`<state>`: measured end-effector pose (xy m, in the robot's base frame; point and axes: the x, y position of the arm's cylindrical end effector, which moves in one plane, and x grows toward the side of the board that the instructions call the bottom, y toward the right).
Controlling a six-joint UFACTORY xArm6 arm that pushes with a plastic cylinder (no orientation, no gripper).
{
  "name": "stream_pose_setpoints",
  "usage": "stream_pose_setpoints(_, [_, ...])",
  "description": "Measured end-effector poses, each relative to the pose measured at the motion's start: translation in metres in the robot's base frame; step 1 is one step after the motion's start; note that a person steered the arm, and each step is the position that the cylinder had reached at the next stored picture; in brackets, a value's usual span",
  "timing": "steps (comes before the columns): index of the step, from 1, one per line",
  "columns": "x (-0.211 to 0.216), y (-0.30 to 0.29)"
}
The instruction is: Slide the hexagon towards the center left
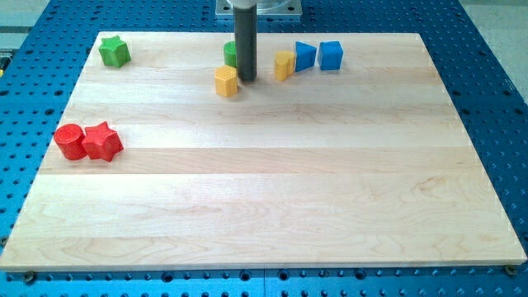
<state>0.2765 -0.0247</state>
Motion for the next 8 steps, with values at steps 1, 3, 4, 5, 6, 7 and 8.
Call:
stream_pose_setpoints(1, [0.04,-0.05])
stream_pose_setpoints(3, [0.175,-0.025])
stream_pose_setpoints(4, [0.175,-0.017])
stream_pose_setpoints(5, [0.228,-0.01])
stream_pose_setpoints(6, [0.237,-0.027])
stream_pose_setpoints(7, [0.23,-0.004])
stream_pose_setpoints(8, [0.202,-0.012])
